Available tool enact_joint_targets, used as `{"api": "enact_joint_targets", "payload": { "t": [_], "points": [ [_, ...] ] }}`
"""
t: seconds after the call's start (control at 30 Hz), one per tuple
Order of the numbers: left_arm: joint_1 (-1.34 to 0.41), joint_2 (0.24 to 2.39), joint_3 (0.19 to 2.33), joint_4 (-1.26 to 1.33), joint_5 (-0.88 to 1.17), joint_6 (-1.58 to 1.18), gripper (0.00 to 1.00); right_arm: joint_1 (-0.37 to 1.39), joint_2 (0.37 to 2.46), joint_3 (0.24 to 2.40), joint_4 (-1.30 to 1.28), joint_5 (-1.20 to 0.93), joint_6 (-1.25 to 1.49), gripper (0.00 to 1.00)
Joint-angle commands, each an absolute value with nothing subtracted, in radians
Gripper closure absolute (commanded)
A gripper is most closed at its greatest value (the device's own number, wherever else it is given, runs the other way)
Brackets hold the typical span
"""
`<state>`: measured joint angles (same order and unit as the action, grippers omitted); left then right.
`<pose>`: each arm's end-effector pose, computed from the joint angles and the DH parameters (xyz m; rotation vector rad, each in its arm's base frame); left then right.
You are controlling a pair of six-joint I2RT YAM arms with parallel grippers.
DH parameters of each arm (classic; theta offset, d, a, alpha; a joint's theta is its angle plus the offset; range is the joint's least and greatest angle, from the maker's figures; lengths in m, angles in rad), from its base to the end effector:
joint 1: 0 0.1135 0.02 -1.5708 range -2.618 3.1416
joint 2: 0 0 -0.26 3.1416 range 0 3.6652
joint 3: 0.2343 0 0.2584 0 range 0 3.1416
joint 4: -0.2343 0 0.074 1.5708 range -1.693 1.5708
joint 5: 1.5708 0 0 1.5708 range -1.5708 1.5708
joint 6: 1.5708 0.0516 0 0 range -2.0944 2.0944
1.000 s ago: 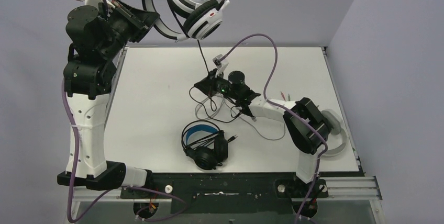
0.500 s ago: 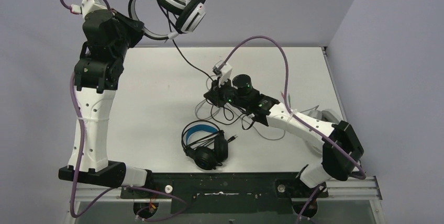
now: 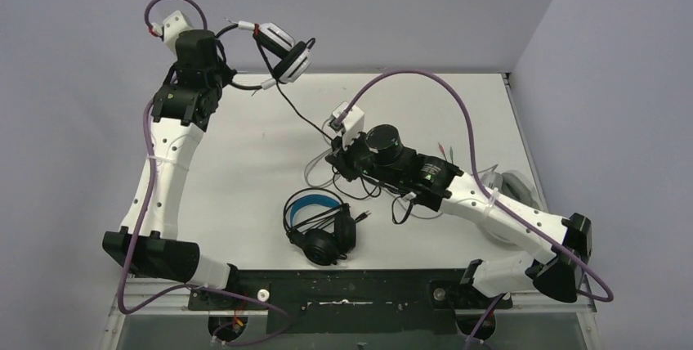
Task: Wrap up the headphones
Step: Wrap the headphones cable around the headphones.
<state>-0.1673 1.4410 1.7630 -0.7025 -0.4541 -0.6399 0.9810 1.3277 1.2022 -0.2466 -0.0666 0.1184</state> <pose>0.3169 -0.0306 0.4631 -0.7296 1.7677 -0.1009 0.1814 0.2771 0.3483 -0.8887 1.8208 0.7805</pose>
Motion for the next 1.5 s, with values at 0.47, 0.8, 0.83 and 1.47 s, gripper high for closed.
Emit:
{"api": "enact_joint_targets", "payload": {
  "t": [0.47, 0.8, 0.83, 1.47],
  "points": [
    [-0.453, 1.411, 1.638, -0.484, -0.612, -0.232, 1.0, 0.989, 1.324, 1.58, -0.5, 0.131, -0.086, 1.0],
    [-0.618, 1.276, 1.476, -0.435, -0.444, -0.005, 1.0, 0.962, 1.406, 1.754, -0.639, 0.261, -0.331, 0.91],
    [-0.624, 1.254, 1.458, -0.434, -0.428, -0.005, 1.0, 0.951, 1.408, 1.755, -0.639, 0.251, -0.345, 0.91],
    [-0.627, 1.109, 1.501, -0.659, -0.147, -0.217, 1.0, 0.695, 1.422, 1.648, -0.561, -0.169, -0.332, 0.9]
  ]
}}
